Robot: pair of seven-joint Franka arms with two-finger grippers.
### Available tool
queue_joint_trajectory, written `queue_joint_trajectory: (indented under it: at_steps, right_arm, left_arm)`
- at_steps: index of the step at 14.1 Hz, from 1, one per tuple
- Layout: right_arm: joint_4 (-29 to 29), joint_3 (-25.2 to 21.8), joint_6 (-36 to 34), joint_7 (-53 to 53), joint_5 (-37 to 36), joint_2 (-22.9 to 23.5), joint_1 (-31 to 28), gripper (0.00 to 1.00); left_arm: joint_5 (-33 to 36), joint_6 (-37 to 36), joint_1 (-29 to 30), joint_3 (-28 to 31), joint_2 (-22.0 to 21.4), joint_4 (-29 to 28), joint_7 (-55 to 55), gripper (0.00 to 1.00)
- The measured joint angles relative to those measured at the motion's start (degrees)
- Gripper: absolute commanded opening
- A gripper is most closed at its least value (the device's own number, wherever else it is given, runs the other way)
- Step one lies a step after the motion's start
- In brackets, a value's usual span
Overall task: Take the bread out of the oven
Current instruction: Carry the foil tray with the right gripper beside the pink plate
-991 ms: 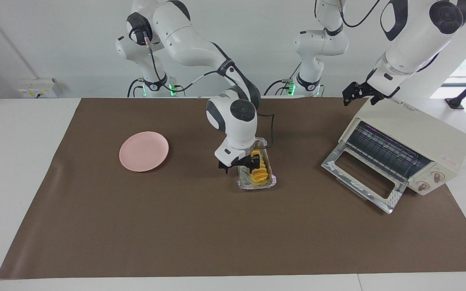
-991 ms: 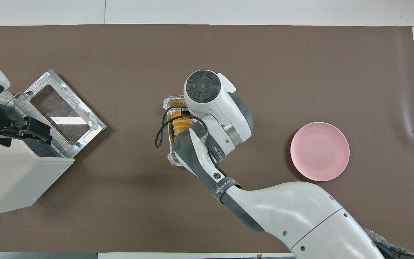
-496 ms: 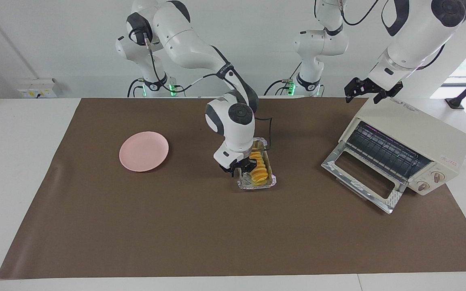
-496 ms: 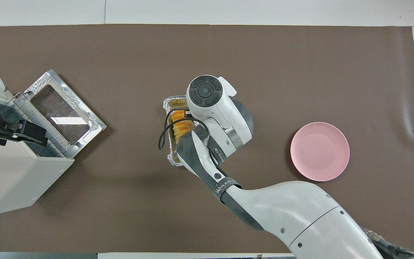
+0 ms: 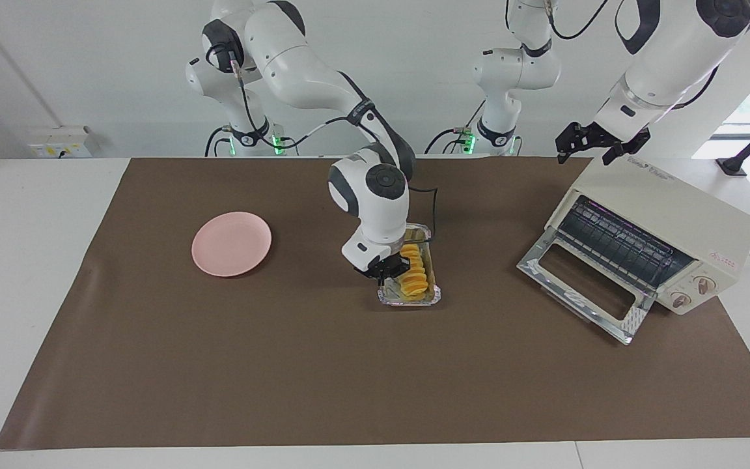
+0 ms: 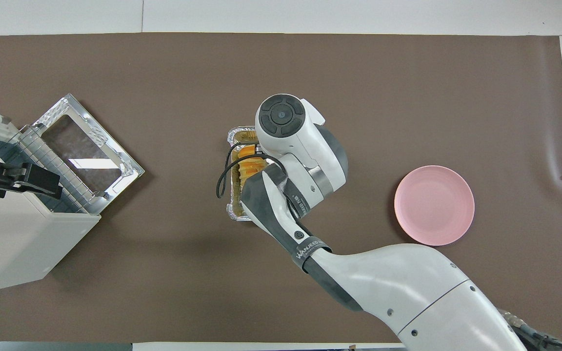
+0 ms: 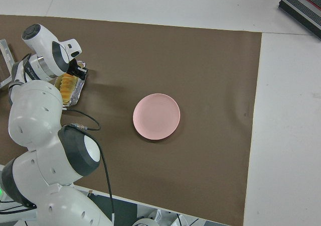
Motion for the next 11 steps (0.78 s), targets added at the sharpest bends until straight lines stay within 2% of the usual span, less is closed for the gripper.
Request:
queue_joint_trajectory:
  at_steps: [2, 5, 8, 11]
  right_arm:
    - [3.3, -0.3, -5.2, -0.8, -0.1, -0.2, -2.3, 0.0]
    - [8.8, -0.4, -10.4, -9.6, 0.0, -0.8, -10.4, 0.0]
    - [9.9, -0.2, -10.0, -21.0, 0.1, -0.6, -19.0, 0.0]
    - [9.9, 0.0, -5.5, -31.7, 0.2, 0.4, -25.0, 0.0]
  left_arm:
    - [0.0, 0.0, 0.0, 0.0, 0.0, 0.0, 0.0, 1.0]
    - [0.0, 0.0, 0.0, 0.0, 0.0, 0.0, 0.0, 1.0]
    - [0.0, 0.0, 0.0, 0.0, 0.0, 0.0, 0.0, 1.0]
    - [0.0, 0.0, 0.0, 0.0, 0.0, 0.0, 0.0, 1.0]
